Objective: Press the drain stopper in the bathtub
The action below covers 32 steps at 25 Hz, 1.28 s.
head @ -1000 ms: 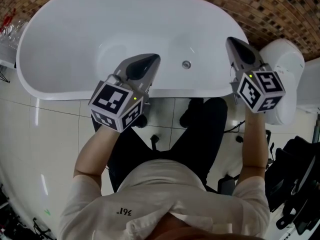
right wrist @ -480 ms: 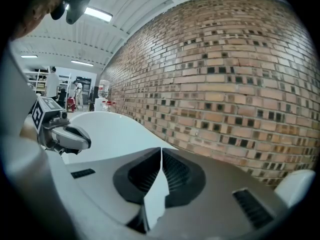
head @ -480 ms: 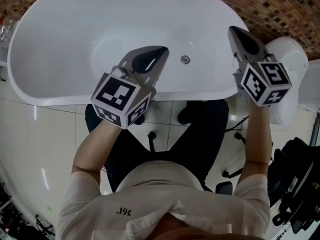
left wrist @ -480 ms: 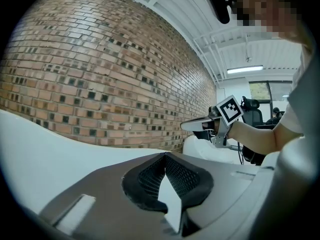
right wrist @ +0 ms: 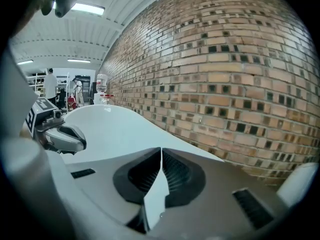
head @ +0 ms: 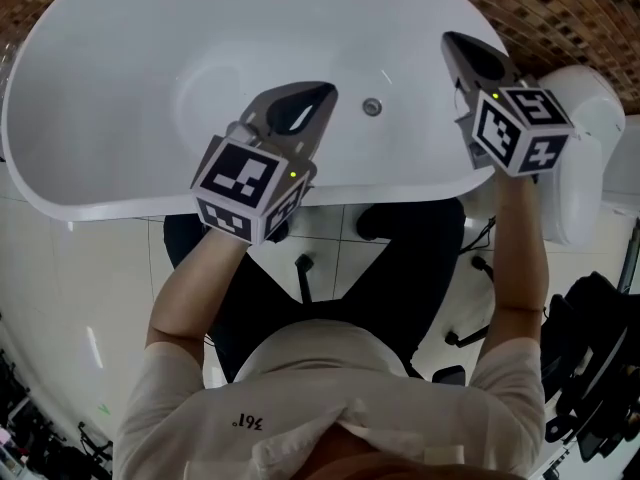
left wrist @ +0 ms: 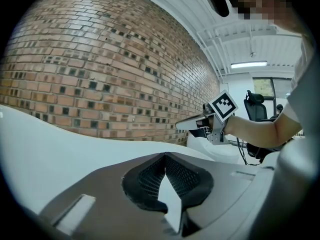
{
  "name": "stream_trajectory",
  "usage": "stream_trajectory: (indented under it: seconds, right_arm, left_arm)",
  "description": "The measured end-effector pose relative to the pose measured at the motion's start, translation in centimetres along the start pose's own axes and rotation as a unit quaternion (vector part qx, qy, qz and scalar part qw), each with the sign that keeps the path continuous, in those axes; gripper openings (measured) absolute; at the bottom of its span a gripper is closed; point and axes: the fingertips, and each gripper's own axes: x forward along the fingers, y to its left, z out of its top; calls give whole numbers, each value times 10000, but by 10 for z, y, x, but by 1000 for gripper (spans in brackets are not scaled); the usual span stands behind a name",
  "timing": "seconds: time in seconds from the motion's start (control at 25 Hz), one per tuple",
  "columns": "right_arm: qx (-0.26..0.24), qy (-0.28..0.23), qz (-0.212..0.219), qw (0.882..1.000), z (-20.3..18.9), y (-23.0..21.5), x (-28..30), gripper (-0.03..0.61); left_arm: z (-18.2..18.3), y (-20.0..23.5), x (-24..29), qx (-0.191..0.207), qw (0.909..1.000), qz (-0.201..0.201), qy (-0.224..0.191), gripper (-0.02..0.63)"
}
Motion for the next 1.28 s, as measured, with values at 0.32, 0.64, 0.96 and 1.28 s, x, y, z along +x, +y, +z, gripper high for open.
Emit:
stream_trajectory:
  seconds: [0.32,0.64,0.96,1.28]
  right_arm:
    - [50,219,104,9997,-17,-5,34,15]
    - [115,576,240,9980,-47,-14,72,15]
    - [356,1155,213,9924,-102,-33,107,15]
    - [384,1685,353,9843,-161,-40,156,15]
  left_arm:
    - [-7,13,24,-51,9999,-85,100,5]
    - [-28,20,46,-178,9993,-135,296,5]
    - [-62,34,62,-481,9972,-110,566,5]
    - [-81,54,86,-569,9959,-114,693,5]
